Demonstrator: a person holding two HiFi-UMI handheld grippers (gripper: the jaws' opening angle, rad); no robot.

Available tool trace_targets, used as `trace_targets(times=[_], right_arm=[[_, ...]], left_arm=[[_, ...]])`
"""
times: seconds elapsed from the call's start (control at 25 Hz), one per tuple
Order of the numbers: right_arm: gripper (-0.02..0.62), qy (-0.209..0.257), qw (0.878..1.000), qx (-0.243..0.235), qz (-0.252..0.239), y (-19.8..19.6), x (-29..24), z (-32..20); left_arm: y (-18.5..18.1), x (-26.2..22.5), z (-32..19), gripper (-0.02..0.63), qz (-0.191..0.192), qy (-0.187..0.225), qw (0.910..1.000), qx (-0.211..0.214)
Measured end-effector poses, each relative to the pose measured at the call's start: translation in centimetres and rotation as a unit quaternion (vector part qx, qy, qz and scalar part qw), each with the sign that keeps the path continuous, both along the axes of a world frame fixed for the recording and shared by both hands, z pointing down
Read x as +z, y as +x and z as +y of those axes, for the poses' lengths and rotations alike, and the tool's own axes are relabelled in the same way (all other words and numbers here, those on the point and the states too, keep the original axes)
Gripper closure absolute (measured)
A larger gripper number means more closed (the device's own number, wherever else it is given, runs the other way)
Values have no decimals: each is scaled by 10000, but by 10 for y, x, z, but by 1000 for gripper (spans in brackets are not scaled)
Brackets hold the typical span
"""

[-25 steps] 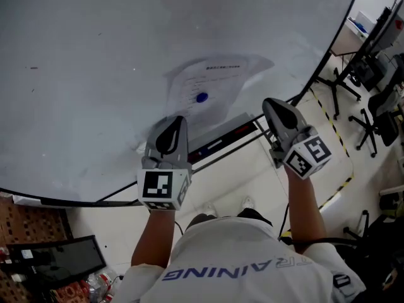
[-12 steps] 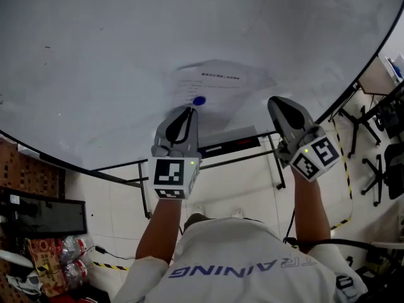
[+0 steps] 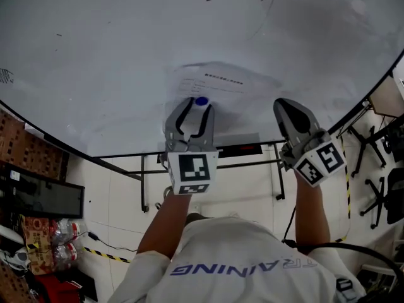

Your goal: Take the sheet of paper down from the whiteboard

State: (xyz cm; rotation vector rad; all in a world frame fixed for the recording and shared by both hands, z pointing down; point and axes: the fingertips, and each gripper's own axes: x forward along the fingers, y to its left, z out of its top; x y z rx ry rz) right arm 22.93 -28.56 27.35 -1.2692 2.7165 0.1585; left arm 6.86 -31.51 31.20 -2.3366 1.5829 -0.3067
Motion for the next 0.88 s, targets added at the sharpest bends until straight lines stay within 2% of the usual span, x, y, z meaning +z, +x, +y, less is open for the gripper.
trace_targets(times=[0.2, 0.36, 0.68, 0.88], right_arm=[[588, 17, 9999, -134, -34, 0, -2, -1], [588, 40, 9998, -205, -33, -1, -4, -2], [588, 91, 9998, -189, -57, 3, -10, 0], [588, 378, 9992, -78, 139, 4, -15, 4]], left_arm=[[-1, 9, -3, 436, -119, 86, 9984, -542], [-1, 12, -4, 457, -183, 51, 9968, -775], [-1, 11, -5, 474, -192, 57, 9955, -928], [-2, 11, -4, 477, -21, -36, 9974, -715]])
